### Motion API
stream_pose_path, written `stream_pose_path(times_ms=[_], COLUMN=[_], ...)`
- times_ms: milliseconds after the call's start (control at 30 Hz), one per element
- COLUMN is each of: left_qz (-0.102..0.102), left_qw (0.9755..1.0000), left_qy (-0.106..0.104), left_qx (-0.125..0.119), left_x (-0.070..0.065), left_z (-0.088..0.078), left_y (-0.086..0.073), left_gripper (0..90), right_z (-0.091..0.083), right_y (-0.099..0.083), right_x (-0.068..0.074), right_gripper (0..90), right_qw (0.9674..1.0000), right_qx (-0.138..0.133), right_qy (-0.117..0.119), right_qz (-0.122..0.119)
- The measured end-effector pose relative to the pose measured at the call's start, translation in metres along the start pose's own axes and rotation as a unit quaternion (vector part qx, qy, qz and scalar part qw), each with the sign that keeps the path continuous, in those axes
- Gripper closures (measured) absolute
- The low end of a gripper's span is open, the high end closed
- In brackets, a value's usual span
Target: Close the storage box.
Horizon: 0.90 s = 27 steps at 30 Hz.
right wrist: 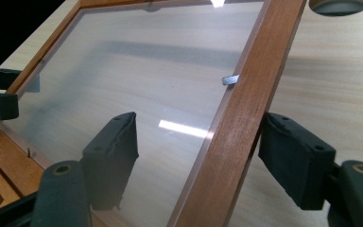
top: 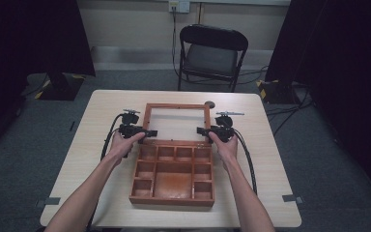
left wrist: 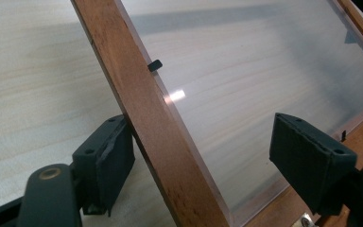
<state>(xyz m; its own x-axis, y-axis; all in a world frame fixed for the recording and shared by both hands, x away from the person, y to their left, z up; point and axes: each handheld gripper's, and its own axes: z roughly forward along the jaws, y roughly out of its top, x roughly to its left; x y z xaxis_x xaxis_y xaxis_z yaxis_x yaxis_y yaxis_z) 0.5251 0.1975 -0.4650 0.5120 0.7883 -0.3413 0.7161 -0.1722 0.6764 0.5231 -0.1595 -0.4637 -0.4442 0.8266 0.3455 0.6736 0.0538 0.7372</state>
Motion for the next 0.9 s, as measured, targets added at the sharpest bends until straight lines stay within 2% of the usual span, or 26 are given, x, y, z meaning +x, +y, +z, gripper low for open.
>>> stream_pose_path(times_ms=[167, 300, 333, 600, 733, 900], left_qz=[0.011, 0.022, 0.026, 0.034, 0.038, 0.038], left_qw=[0.9998, 0.9995, 0.9991, 0.9987, 0.9981, 0.9975], left_qy=[0.014, 0.017, 0.019, 0.017, 0.025, 0.027], left_qx=[0.0, -0.015, -0.027, -0.033, -0.041, -0.052], left_x=[-0.005, -0.006, -0.006, -0.009, -0.013, -0.014], left_z=[-0.001, -0.006, -0.008, -0.011, -0.014, -0.021], left_y=[0.003, 0.004, 0.005, 0.01, 0.01, 0.012], left_gripper=[22.8, 25.5, 27.6, 28.9, 29.9, 35.3], right_z=[-0.003, -0.008, -0.011, -0.022, -0.025, -0.031], right_y=[0.001, 0.004, 0.006, 0.011, 0.011, 0.014], right_x=[0.001, 0.003, 0.005, 0.008, 0.01, 0.013], right_gripper=[29.2, 29.2, 29.3, 31.5, 31.5, 31.1], right_qw=[1.0, 0.9998, 0.9997, 0.9993, 0.999, 0.9987], right_qx=[-0.005, -0.016, -0.021, -0.031, -0.036, -0.04], right_qy=[0.002, 0.005, 0.007, 0.014, 0.015, 0.019], right_qz=[-0.002, -0.005, -0.006, -0.017, -0.021, -0.026])
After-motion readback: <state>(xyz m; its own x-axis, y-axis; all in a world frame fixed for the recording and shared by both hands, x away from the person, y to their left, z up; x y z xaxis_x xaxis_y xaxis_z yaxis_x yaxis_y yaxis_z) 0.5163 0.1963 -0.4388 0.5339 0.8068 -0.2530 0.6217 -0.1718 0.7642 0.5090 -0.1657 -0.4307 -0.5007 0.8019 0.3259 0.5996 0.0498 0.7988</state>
